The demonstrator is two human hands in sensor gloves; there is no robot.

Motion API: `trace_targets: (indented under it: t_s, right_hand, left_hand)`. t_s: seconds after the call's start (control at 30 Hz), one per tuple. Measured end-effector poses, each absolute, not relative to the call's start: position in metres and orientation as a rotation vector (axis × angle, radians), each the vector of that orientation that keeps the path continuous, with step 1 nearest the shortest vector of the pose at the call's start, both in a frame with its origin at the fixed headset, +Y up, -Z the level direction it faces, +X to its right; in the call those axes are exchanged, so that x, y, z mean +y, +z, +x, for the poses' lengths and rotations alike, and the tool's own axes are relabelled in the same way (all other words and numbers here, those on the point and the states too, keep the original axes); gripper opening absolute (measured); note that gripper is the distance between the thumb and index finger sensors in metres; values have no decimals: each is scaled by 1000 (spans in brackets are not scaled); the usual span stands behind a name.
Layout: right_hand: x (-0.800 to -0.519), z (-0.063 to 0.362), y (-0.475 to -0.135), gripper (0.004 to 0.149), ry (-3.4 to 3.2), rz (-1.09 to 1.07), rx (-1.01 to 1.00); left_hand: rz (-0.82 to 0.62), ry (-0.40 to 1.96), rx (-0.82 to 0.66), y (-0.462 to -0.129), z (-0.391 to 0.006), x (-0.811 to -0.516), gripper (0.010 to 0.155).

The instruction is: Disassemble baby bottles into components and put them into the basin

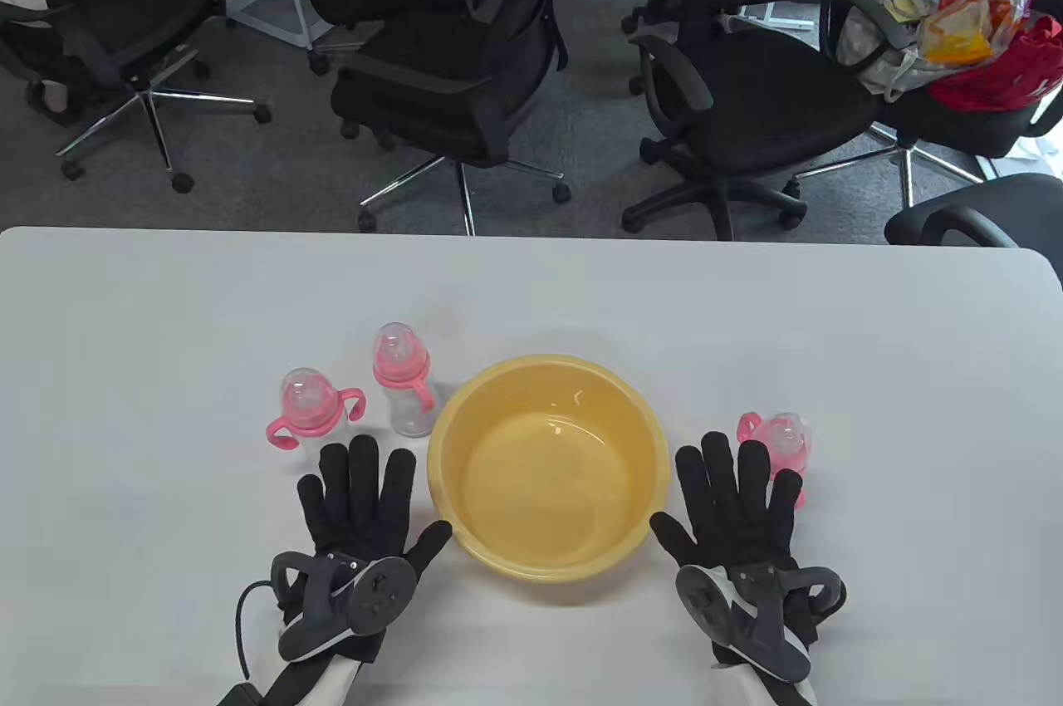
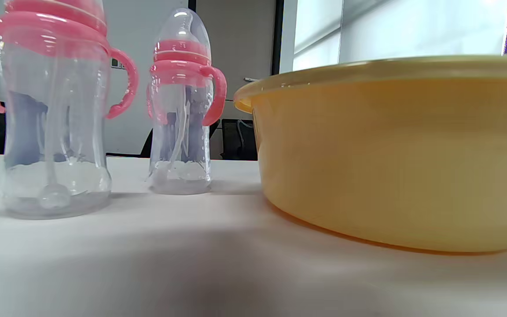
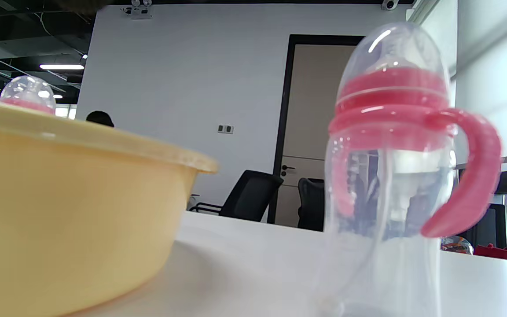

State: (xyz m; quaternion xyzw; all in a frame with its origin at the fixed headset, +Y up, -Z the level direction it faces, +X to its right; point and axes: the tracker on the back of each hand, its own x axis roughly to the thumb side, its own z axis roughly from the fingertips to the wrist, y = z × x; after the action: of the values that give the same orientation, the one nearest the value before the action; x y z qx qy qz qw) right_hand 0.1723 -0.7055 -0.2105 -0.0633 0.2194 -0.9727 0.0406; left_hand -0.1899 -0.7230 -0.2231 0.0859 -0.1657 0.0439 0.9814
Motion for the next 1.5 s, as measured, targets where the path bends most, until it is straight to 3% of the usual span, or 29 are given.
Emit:
trace_targets:
  t_s: [0.63,0.9,1.1,1.27,1.5]
  right_hand:
    - [-705,175,-213,74,-3035,-184,651]
    - [-691,213,-231,74,-3165,107,777]
    - [-701,250,-240,77,-3228,355,764]
    - [-714,262,-239,83,-3251,419,712]
    - [-725,268,-239,81,-3354,456,610]
  left_hand:
    - [164,91,-316,-225,-191,-724,84]
    - [147,99,-305,-229,-193,-726,84]
    - [145,100,-309,-229,-192,-726,83]
    - [151,108,-315,-229,-193,-726,83]
    - [152,114,-322,-229,-193,-727,83]
